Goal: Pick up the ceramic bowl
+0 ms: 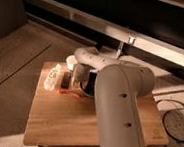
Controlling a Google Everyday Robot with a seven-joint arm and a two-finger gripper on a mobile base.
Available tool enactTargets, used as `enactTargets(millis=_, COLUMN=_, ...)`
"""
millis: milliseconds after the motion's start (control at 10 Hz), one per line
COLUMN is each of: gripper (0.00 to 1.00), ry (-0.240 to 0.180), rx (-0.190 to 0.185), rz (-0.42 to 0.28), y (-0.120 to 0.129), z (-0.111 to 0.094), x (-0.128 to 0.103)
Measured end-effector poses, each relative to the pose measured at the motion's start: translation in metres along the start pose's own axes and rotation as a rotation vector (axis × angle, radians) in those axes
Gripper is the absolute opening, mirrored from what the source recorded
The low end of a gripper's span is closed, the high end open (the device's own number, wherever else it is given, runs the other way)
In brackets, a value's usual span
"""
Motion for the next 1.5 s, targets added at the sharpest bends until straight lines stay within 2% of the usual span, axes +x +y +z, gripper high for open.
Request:
enactTargets(millis=100, gripper=0.07, ry=0.006, rx=0.004, rz=-0.014, y=0.000, z=0.001, x=0.000)
enactTargets(millis=200, gripper=0.01, ry=0.007, rx=0.008, rz=-0.019, y=-0.001, z=0.001, x=0.000)
enactTargets(millis=300, gripper=0.00, ry=0.006, rx=0.013, rz=-0.019, y=-0.003, z=0.001, x=0.000)
enactTargets(millis=400, gripper=0.00, ry=-0.021, rx=0.025, rz=-0.013, y=-0.008, z=-0.010, x=-0.004)
enactTargets(millis=500, gripper=0.00, ry=-0.062, rx=0.036, rz=-0.007, y=-0.010, z=-0.029, x=-0.009)
enactTargets(millis=700, gripper=0.00, ry=-0.217, rx=0.054, rz=0.001, y=-0.007, z=-0.098, x=-0.024)
enactTargets(millis=800, gripper=0.00, ry=-0.266, rx=0.061, rz=0.001, y=-0.005, z=-0.121, x=-0.025)
enactTargets(millis=900, gripper=0.00, ry=-0.303, rx=0.091, rz=-0.011, y=-0.005, z=-0.142, x=-0.021)
enactTargets(millis=1000, gripper=0.00, ry=-0.318, rx=0.101, rz=-0.014, y=-0.006, z=-0.151, x=-0.020)
enactTargets(millis=1500, gripper=0.00, ry=-0.320, rx=0.102, rz=-0.017, y=-0.004, z=-0.151, x=-0.020)
